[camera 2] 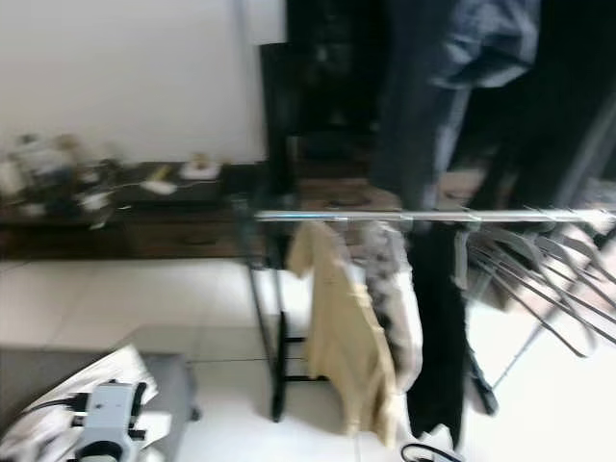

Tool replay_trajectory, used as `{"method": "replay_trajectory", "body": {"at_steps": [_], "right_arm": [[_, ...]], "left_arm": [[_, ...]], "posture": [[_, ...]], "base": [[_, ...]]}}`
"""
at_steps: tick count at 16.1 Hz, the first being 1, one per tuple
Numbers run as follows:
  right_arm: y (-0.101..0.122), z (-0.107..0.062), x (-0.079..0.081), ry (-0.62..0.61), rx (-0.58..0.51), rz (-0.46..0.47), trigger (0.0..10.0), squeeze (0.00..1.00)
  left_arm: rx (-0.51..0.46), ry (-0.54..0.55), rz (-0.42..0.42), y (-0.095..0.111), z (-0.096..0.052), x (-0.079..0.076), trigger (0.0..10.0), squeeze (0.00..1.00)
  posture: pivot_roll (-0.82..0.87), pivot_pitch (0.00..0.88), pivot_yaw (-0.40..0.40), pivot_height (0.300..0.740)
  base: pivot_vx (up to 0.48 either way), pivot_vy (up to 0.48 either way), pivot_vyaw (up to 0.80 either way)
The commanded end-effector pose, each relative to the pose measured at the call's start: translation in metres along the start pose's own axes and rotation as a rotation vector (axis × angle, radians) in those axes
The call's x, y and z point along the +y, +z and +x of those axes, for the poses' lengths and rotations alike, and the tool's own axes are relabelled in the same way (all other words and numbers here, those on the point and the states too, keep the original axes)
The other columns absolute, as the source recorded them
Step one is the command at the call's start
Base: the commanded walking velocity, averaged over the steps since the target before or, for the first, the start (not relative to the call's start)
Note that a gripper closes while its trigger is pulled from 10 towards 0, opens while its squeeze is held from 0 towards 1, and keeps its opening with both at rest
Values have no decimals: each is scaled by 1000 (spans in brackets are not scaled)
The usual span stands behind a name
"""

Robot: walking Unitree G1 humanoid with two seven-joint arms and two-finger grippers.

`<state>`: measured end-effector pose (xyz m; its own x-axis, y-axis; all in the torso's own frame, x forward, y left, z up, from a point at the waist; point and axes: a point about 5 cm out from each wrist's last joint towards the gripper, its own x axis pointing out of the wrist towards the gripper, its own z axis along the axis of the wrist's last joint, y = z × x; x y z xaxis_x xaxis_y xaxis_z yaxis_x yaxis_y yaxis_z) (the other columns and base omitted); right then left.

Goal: Hang hanger

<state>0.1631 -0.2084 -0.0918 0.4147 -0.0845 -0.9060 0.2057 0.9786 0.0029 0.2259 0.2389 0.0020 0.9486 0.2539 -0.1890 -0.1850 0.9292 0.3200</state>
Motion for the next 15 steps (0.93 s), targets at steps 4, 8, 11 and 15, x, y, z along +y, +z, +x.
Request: {"method": "replay_trajectory", "body": {"at_steps": [4, 8, 11, 15], "right_arm": [[-1, -1, -6, -17, 0, -16, 10000, 0], [4, 0, -4, 0, -27, -3, 10000, 0], [4, 0, -3, 16, -30, -15, 10000, 0], [3, -1, -4, 19, -24, -27, 10000, 0]], "left_arm": [[-17, -31, 2, 4, 1, -6, 10000, 0], [-27, -51, 15, 6, 2, -8, 10000, 0], [-36, -62, 17, 8, 2, -9, 10000, 0], [-55, -54, 5, 12, 3, -8, 10000, 0]], "posture": [[83, 0, 22, 740], [79, 0, 27, 740], [79, 0, 25, 740], [82, 0, 18, 740]], "base": [[0, 0, -781], [0, -229, -116], [0, -480, 0], [0, -480, 0]]}}
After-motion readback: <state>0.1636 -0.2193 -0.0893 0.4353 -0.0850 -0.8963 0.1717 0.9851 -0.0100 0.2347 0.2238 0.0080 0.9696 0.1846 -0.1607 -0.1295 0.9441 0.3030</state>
